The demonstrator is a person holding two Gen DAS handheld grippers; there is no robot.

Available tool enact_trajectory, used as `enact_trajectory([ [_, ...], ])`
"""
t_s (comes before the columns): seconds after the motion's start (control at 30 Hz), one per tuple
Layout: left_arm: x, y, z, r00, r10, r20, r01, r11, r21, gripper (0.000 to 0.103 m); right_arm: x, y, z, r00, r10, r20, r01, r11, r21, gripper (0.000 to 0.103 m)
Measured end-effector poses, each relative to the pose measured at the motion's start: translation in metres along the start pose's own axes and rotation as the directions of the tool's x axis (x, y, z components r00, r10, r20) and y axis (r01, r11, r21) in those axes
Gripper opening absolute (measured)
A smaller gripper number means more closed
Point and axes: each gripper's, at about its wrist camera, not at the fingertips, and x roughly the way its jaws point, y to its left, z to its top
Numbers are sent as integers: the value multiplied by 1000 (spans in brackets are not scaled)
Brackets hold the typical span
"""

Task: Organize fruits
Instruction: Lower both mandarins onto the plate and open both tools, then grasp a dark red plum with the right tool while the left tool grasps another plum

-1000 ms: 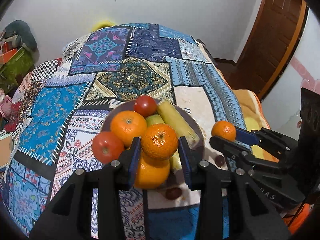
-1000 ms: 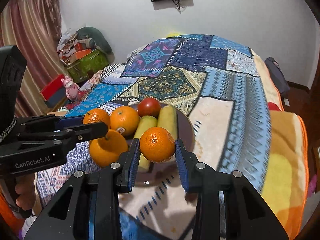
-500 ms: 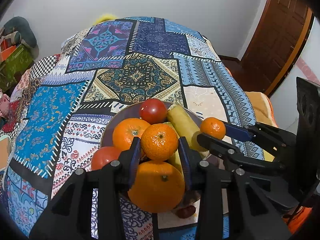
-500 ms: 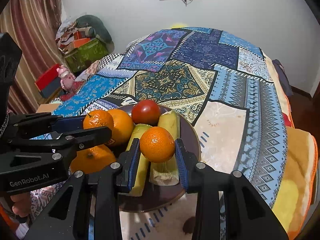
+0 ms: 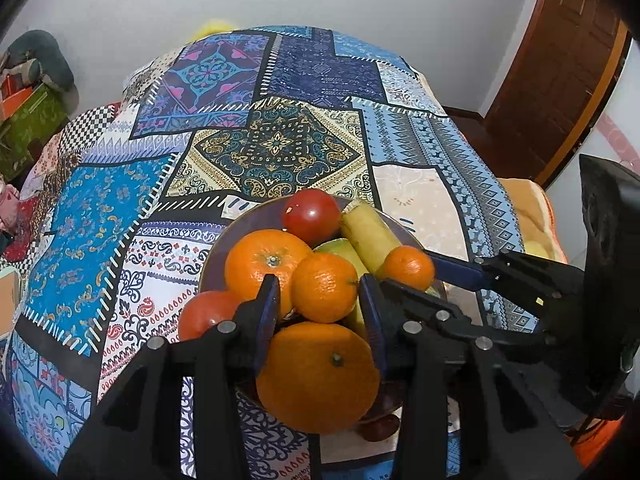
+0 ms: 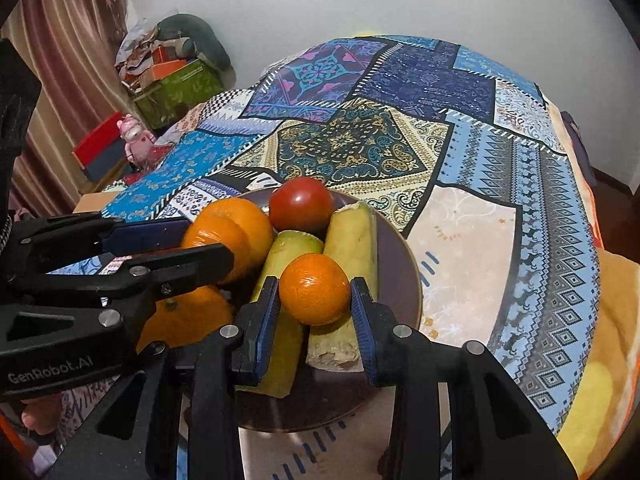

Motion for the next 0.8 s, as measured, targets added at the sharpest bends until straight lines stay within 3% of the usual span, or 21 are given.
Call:
enact_trajectory([
  [0.1, -6, -2, -1, 1000, 4, 12, -4, 1000, 5, 43, -5, 1, -1, 1000, -7, 12, 7, 1000, -2, 43],
  [0.3, -31, -4, -4, 999, -4, 49, 4, 1000, 1, 43, -26, -1, -3, 998, -31, 50, 31, 1000, -4, 44],
  [0.43, -51, -5, -10, 997, -4, 76, 4, 1000, 1, 48, -49, -8, -9, 995, -56, 84, 56, 998, 5, 51],
  [0.8, -83, -17, -50, 997, -10, 71, 8, 1000, 29, 53, -94, -29, -48, 989, -109, 99, 101, 991, 86, 51],
])
